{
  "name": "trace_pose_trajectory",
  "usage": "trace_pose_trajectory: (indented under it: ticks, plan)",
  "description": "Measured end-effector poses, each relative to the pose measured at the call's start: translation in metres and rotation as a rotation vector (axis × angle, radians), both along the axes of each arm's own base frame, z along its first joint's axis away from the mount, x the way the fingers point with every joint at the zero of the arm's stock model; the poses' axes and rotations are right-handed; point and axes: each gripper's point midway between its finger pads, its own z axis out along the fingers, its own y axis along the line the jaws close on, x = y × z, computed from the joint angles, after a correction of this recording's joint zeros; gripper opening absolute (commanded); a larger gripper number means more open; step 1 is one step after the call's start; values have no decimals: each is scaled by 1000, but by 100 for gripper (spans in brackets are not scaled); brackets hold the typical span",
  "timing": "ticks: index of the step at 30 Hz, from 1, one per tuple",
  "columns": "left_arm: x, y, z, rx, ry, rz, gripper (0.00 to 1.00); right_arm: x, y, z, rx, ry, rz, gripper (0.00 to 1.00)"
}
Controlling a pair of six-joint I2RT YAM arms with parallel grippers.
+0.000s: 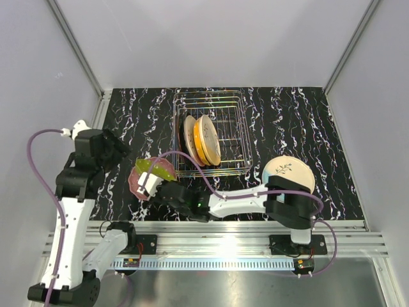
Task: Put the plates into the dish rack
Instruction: Pass the plate from the left arm to the right, then insert the plate into the dish rack
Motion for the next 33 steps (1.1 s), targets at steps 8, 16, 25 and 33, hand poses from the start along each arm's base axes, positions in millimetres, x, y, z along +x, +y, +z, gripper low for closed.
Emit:
trace_pose_trajectory:
  ticks: [8,16,25,33]
  plan:
    - [2,6,103,54,-360,-22,96,-19,-40,62,131,57,21,0]
    - [14,-7,124,102,-457,-142,99,-31,-106,163,323,56,3,0]
    - [39,-25,38,162,-282,-294,97,15,-240,263,588,-84,-341,0]
    - [29,-82,20,230,-339,-558,97,101,-313,211,543,-9,-740,0]
